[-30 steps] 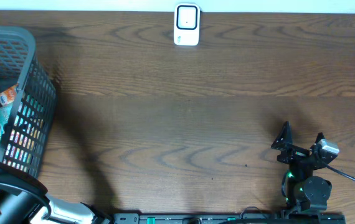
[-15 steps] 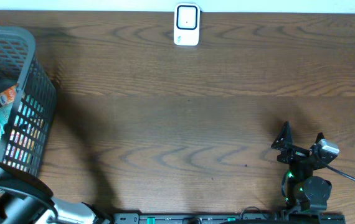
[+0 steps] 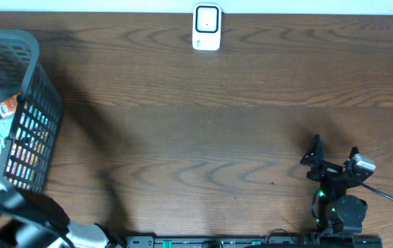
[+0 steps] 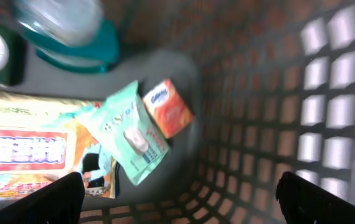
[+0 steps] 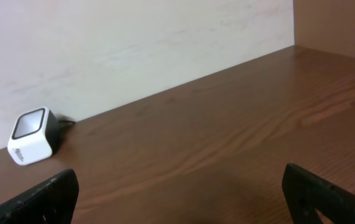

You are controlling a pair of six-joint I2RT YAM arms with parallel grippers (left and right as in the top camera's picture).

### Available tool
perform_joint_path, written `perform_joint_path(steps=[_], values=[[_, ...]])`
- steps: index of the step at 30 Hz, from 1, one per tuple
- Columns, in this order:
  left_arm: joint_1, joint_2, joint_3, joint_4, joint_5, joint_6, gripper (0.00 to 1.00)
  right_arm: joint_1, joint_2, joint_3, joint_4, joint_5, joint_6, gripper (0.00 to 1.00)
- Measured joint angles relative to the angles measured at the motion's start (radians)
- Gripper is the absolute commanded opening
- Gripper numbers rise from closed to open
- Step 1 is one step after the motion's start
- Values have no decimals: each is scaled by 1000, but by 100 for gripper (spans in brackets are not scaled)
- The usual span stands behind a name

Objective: Scan the item barcode
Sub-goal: 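Reach the left gripper into the grey basket toward the mint wipes pack, then lift the mint-green wipes pack out and place it on the table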

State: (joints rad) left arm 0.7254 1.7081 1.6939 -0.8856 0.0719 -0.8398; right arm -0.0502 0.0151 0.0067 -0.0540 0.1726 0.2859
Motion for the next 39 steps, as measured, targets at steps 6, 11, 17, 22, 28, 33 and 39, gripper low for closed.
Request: perform_joint_path(steps=[6, 11, 17, 22, 28, 33, 39], values=[[-40, 155, 0, 0, 0, -25, 98, 0, 0, 0, 0, 0, 0, 99], [-61, 272, -1, 0, 2, -108, 98, 0, 0, 0, 0, 0, 0, 99], [-98, 371, -1, -38, 8, -211, 98, 0, 0, 0, 0, 0, 0, 99], [-113, 407, -11, -51, 4, -267, 98, 0, 0, 0, 0, 0, 0, 99], [-113, 411, -41, -47, -32, -317, 79, 0, 0, 0, 0, 0, 0, 99], [-113, 426, -47, -42, -58, -299, 15, 0, 0, 0, 0, 0, 0, 99], [-112, 412, -47, -39, -64, -226, 7, 0, 0, 0, 0, 0, 0, 99]])
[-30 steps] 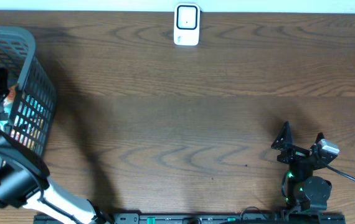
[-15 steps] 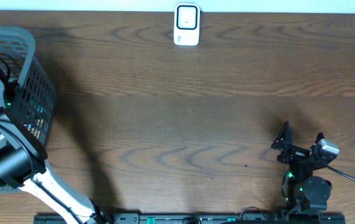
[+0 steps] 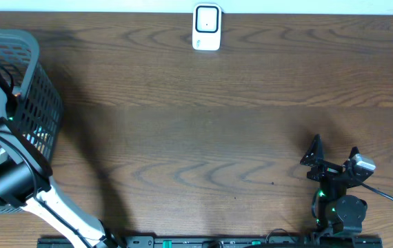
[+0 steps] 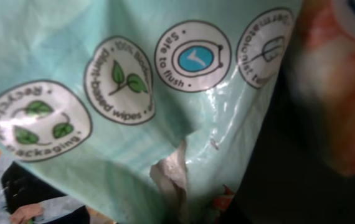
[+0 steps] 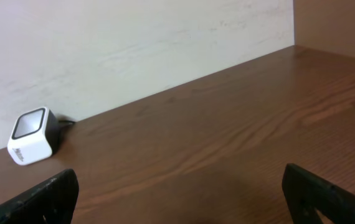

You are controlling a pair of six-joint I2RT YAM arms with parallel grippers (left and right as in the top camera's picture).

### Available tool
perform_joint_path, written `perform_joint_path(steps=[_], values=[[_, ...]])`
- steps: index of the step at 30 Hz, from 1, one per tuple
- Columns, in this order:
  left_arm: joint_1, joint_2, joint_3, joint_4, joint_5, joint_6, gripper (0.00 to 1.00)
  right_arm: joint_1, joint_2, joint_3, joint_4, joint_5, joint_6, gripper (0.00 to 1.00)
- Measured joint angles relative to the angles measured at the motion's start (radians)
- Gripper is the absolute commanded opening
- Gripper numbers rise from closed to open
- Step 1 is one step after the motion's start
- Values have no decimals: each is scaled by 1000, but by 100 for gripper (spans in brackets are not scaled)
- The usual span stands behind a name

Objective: Scan the item barcode
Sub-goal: 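Lift the mint-green wipes pack out and place it on the table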

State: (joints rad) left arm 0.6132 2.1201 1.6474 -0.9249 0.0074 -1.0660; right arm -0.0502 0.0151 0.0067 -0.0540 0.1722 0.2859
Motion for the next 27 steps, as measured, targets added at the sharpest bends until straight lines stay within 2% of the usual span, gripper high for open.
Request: perform_joint_path(steps=[6, 16, 19, 22, 27], values=[[2, -129, 0, -6, -7, 73, 7, 0, 0, 0, 0, 0, 0, 99], [-35, -735, 26, 24, -9, 106, 7, 0, 0, 0, 0, 0, 0, 99], [-156, -846, 35, 35, 6, 146, 8, 0, 0, 0, 0, 0, 0, 99], [-377, -886, 36, 35, 17, 217, 7, 0, 0, 0, 0, 0, 0, 99], [-781, -774, 13, 8, 11, 410, 7, 0, 0, 0, 0, -2, 0, 99]])
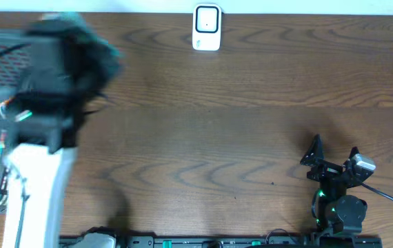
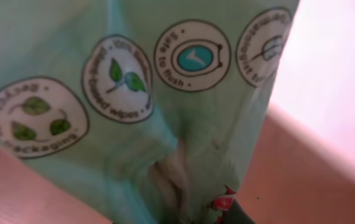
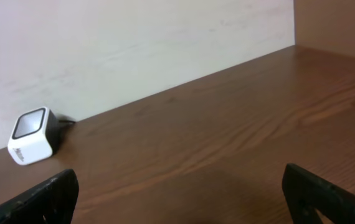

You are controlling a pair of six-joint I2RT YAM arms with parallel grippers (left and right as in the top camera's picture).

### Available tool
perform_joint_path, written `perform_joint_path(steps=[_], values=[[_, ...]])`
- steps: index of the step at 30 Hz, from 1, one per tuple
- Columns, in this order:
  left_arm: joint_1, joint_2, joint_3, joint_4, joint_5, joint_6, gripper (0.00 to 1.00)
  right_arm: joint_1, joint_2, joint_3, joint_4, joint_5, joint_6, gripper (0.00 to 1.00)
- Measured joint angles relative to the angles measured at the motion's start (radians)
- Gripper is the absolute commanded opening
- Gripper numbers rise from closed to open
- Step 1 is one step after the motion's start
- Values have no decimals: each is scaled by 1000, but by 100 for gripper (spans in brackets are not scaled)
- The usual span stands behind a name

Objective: Scan the item barcode
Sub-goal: 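Lift the mint-green wipes pack out and place it on the table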

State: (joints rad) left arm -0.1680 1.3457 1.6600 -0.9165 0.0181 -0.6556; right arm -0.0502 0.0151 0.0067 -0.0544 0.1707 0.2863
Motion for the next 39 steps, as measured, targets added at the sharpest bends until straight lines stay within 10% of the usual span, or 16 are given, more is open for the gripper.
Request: perform_joint_path(steps=[17, 20, 21, 30, 39], values=[[-279, 748, -35, -105, -91, 287, 9, 0, 0, 0, 0, 2, 0, 99], [-279, 798, -37, -105, -25, 293, 86, 0, 0, 0, 0, 2, 0, 99], [-281, 807, -40, -105, 11, 294, 92, 0, 0, 0, 0, 2, 0, 99], [-283, 602, -35, -196, 77, 325, 98, 0, 0, 0, 0, 2, 0, 99], [-122, 72, 26, -106, -231, 278, 98, 0, 0, 0, 0, 2, 0, 99]])
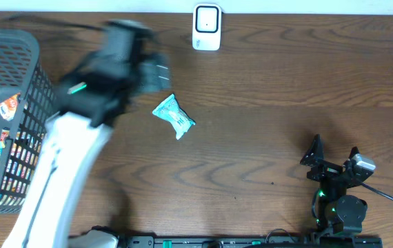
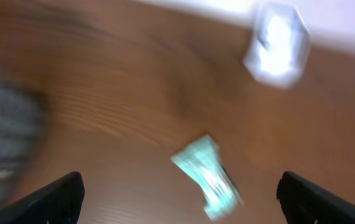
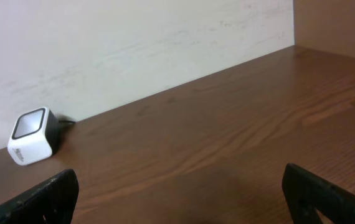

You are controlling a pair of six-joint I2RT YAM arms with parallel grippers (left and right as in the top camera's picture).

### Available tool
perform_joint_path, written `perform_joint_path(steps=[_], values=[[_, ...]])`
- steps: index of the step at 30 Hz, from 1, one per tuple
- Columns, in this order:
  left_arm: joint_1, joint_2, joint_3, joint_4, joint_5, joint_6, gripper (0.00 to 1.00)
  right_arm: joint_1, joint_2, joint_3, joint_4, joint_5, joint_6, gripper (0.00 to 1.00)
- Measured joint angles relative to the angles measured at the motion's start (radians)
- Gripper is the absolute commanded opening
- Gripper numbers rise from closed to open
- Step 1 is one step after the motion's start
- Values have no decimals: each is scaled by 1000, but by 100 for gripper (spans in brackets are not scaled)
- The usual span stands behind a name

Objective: Scan the item barcode
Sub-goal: 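Lift the mint-green wipes pack out and place it on the table, then reach the left gripper back into the basket and grasp the white snack bag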

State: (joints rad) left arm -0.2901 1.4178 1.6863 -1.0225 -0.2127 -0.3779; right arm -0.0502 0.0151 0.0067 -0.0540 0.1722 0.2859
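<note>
The teal wipes packet (image 1: 174, 116) lies loose on the wooden table, below and left of the white scanner (image 1: 207, 27). My left gripper (image 1: 141, 67) is a blur above and left of the packet. In the left wrist view the left gripper (image 2: 179, 200) is open, with the packet (image 2: 205, 177) on the table between its fingers and the scanner (image 2: 277, 40) beyond. At the lower right my right gripper (image 1: 334, 153) rests open and holds nothing. The right wrist view shows the right gripper (image 3: 177, 196) and the scanner (image 3: 33, 137) far off by the wall.
A grey mesh basket (image 1: 41, 96) stands at the table's left edge with an orange pack (image 1: 7, 107) and other goods inside. A pale wall (image 3: 134, 43) runs along the table's back edge.
The left gripper was shut on the teal packet, held up near the basket. Now it is open, further right, and the packet lies on the table below the scanner.
The left gripper was first open above the goods in the basket. Then it was down in the basket, close against the teal packet. Then it held the packet up outside the basket. Now the packet is loose on the table. The right arm stayed still.
</note>
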Motion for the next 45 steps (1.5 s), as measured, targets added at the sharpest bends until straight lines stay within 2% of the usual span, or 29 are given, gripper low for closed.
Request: perform_joint_path(steps=[2, 4, 7, 11, 12, 14, 15, 17, 21, 25, 34, 45], values=[[104, -70, 4, -8, -71, -65, 98, 0, 0, 0, 0, 0, 0, 99], [264, -125, 4, -21, -129, -160, 98, 0, 0, 0, 0, 0, 0, 99], [456, -151, 4, -50, -167, -298, 98, 0, 0, 0, 0, 0, 0, 99], [708, -146, 3, -153, -189, -553, 98, 0, 0, 0, 0, 0, 0, 99], [787, -142, 1, -196, -196, -662, 98, 0, 0, 0, 0, 0, 0, 99], [872, -136, -8, -258, -194, -832, 98, 0, 0, 0, 0, 0, 0, 99], [938, -127, -22, -287, -182, -960, 98, 0, 0, 0, 0, 0, 0, 99], [1007, -99, -32, -293, -164, -1091, 98, 0, 0, 0, 0, 0, 0, 99], [1094, 10, -41, -266, -111, -1263, 98, 0, 0, 0, 0, 0, 0, 99], [1134, 129, -43, -210, -48, -1323, 98, 0, 0, 0, 0, 0, 0, 99], [1152, 365, -49, -246, 90, -1381, 98, 0, 0, 0, 0, 0, 0, 99], [1152, 648, -53, -209, 237, -1428, 98, 0, 0, 0, 0, 0, 0, 99]])
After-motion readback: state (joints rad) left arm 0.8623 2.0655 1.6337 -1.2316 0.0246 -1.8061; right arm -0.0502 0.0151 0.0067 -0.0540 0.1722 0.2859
